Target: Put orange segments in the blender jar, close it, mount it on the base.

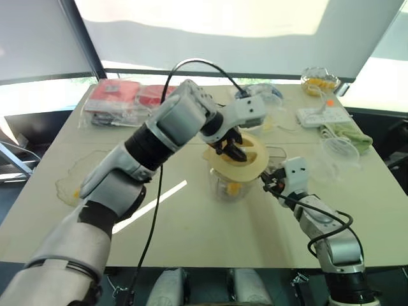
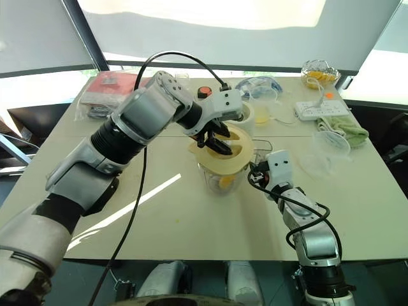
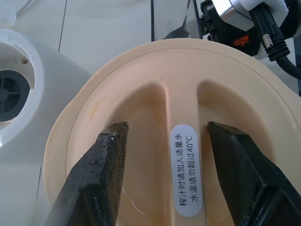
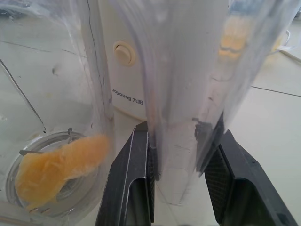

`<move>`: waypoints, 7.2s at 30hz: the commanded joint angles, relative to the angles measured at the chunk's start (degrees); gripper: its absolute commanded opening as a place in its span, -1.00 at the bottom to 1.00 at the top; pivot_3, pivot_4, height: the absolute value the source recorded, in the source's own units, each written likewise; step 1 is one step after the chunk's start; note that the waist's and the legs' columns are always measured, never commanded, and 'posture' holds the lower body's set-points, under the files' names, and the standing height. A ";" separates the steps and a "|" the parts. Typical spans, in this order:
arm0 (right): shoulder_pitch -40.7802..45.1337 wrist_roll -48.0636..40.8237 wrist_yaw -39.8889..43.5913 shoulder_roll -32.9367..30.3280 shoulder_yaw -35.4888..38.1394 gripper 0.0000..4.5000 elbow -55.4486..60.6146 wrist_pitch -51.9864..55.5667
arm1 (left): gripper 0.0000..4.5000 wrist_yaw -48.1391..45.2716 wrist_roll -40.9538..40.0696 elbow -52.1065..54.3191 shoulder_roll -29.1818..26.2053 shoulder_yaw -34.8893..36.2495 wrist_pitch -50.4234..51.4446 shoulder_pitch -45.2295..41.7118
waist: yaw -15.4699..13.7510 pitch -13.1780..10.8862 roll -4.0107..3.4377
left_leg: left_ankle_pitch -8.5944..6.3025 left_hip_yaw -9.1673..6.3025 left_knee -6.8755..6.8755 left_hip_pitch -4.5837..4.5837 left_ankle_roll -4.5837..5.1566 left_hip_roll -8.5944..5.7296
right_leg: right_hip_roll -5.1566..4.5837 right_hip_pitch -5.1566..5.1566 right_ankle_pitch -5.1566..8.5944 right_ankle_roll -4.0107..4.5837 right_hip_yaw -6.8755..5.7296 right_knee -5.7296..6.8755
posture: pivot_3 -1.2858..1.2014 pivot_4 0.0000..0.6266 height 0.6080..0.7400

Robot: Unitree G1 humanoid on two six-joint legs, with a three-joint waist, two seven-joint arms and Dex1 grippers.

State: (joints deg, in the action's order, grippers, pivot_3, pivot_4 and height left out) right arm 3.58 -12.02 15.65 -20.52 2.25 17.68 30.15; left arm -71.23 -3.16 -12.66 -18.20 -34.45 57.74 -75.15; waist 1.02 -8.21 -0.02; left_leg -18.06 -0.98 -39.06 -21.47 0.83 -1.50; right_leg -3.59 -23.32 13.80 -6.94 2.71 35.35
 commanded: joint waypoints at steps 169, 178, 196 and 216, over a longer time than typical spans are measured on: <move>45.99 2.09 -8.16 -8.41 7.83 0.99 -19.28 19.51 | 0.33 39.98 -13.22 32.55 -2.23 29.57 -26.56 51.46 | -0.05 -1.84 0.10 | 0.77 0.05 -0.10 -1.40 -1.17 0.09 | 0.07 -1.89 -0.56 0.55 -0.25 1.06 | 0.03 -0.52 1.00; 49.03 2.45 -7.09 -8.39 7.32 -0.45 -22.36 15.61 | 0.33 35.32 -20.69 40.79 -9.02 35.45 -22.59 52.64 | -0.40 -1.84 0.07 | 0.77 0.03 -0.08 -1.43 -1.17 0.09 | 0.03 -1.88 -0.56 0.55 -0.26 1.01 | 0.03 -0.52 1.00; 45.93 2.39 -15.37 -2.85 9.44 -0.63 -9.58 31.21 | 0.33 40.46 -20.85 41.03 -10.57 35.98 -21.47 51.70 | -0.28 -1.84 0.10 | 0.77 -0.17 -0.04 -1.24 -1.17 0.07 | 0.03 -1.56 -0.56 0.55 -0.39 0.89 | 0.03 -0.52 1.00; 40.83 2.76 -14.18 0.01 7.05 -0.63 -5.86 33.66 | 0.33 41.55 -20.46 39.79 -10.06 34.46 -21.93 51.00 | 0.05 -1.83 0.10 | 0.77 -0.17 -0.02 -0.88 -1.16 0.07 | 0.08 -1.22 -0.56 0.56 -0.40 0.85 | 0.03 -0.52 1.00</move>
State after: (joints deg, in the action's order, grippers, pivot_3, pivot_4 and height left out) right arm 45.17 -9.58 -0.60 -19.82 11.68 14.04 63.19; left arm -29.82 -24.16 26.43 -28.43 -0.12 36.84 -22.91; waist 1.06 -10.04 0.08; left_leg -17.30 -1.15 -39.08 -22.33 -0.32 -1.42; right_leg -3.50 -24.53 13.24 -6.37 2.32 36.20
